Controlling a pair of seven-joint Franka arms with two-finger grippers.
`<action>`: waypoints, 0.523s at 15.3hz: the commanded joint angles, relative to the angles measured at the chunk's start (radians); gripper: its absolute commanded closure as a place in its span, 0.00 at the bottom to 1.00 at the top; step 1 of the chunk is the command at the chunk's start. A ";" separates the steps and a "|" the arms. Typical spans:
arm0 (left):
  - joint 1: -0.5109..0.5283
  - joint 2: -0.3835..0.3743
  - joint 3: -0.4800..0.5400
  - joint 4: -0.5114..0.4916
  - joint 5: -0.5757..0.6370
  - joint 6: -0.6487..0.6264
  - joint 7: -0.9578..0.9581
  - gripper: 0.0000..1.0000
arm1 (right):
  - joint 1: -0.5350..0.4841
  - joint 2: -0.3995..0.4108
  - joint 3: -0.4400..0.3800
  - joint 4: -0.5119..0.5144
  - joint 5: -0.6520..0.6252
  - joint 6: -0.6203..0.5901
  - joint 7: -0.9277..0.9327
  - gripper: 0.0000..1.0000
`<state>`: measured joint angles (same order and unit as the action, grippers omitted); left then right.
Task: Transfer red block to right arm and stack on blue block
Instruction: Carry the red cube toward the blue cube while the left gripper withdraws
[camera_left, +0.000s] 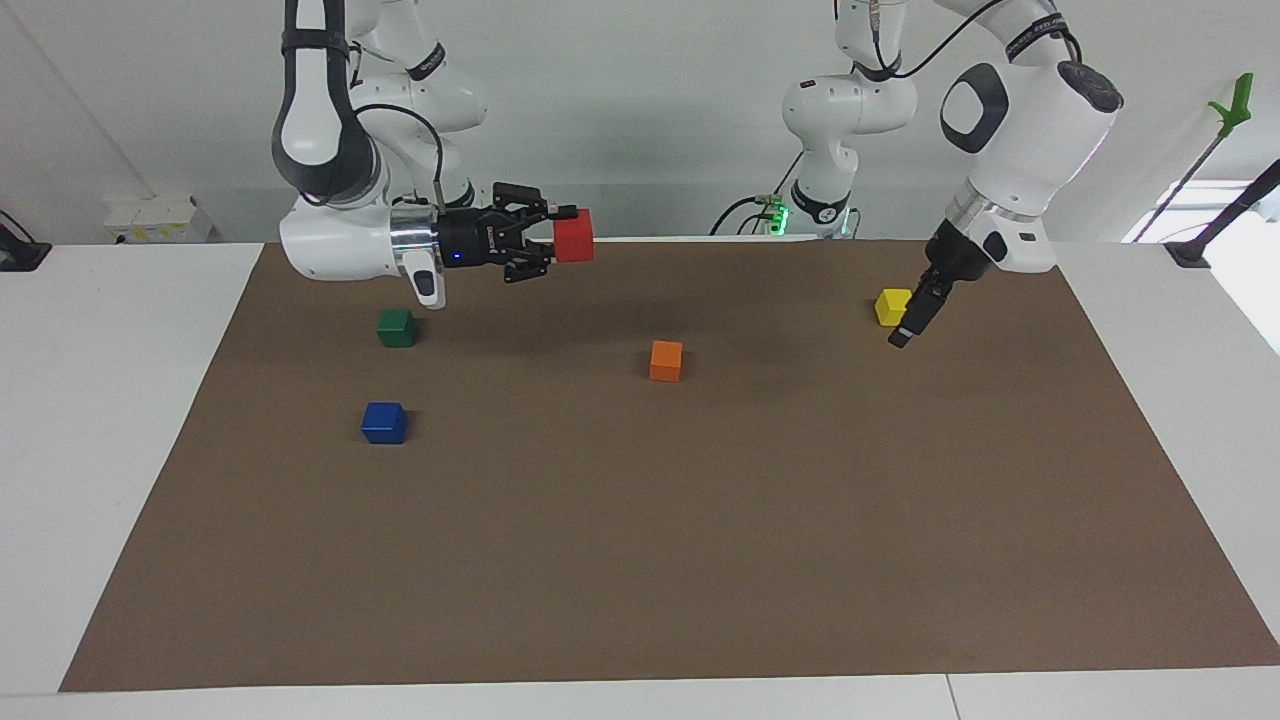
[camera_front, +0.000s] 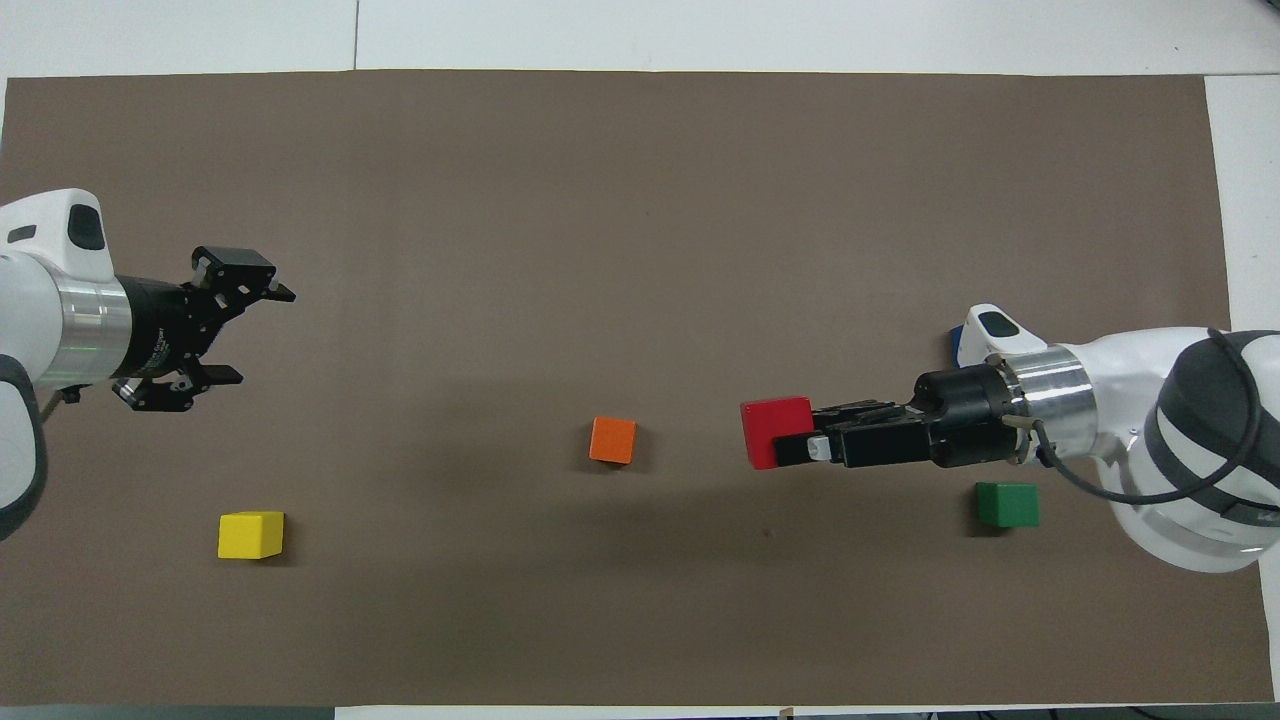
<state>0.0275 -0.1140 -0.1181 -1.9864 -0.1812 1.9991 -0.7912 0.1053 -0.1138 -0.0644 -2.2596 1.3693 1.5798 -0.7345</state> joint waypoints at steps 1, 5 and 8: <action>0.006 0.077 -0.009 0.150 0.120 -0.074 0.107 0.00 | -0.047 -0.032 0.006 0.103 -0.252 0.016 0.131 1.00; 0.015 0.164 -0.008 0.398 0.239 -0.332 0.373 0.00 | -0.084 -0.029 0.008 0.204 -0.539 0.020 0.216 1.00; 0.014 0.217 -0.006 0.527 0.243 -0.441 0.571 0.00 | -0.093 -0.014 0.008 0.232 -0.677 0.132 0.286 1.00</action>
<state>0.0363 0.0311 -0.1169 -1.5817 0.0334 1.6369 -0.3314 0.0281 -0.1478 -0.0681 -2.0606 0.7766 1.6567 -0.4973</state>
